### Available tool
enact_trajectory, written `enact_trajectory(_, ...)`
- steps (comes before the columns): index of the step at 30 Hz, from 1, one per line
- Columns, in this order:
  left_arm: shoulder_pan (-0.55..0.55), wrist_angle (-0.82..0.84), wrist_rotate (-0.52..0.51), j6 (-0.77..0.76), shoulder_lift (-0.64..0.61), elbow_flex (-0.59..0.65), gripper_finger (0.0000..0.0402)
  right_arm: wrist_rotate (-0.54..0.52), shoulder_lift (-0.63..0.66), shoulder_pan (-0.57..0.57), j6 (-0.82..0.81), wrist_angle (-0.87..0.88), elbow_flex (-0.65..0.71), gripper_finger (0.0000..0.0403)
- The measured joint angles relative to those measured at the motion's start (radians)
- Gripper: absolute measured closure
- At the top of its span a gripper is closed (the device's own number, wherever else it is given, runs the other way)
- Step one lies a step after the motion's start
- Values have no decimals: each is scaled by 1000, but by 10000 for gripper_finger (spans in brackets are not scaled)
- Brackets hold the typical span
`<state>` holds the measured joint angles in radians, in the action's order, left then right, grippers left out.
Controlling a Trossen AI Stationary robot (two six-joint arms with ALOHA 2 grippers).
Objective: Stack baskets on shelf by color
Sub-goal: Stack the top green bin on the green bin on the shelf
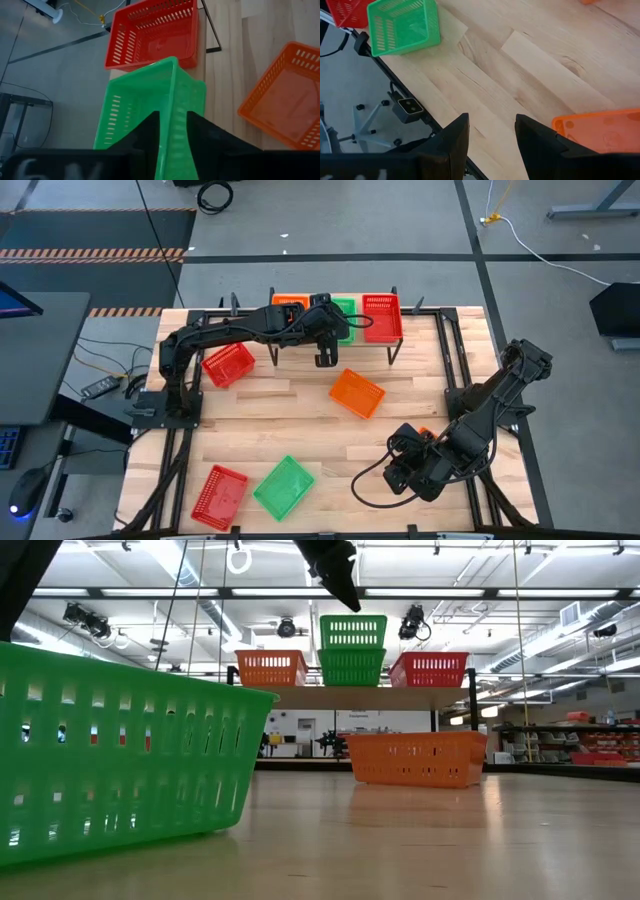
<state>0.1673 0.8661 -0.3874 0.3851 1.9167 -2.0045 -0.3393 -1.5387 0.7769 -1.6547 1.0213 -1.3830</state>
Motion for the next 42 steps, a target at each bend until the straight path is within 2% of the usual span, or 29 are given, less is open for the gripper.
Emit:
enact_trajectory(7,4,2,-1,-8,0,0,272,0,0,0,0,-4,0,238)
enact_trajectory(26,32,44,25,-7,53,0,276,0,0,2,0,-19,0,238)
enact_trajectory(31,32,21,23,1,52,0,298,-1,0,2,0,-19,0,238)
enact_trajectory(42,32,26,25,3,52,0,386,-1,0,2,8,-18,0,238)
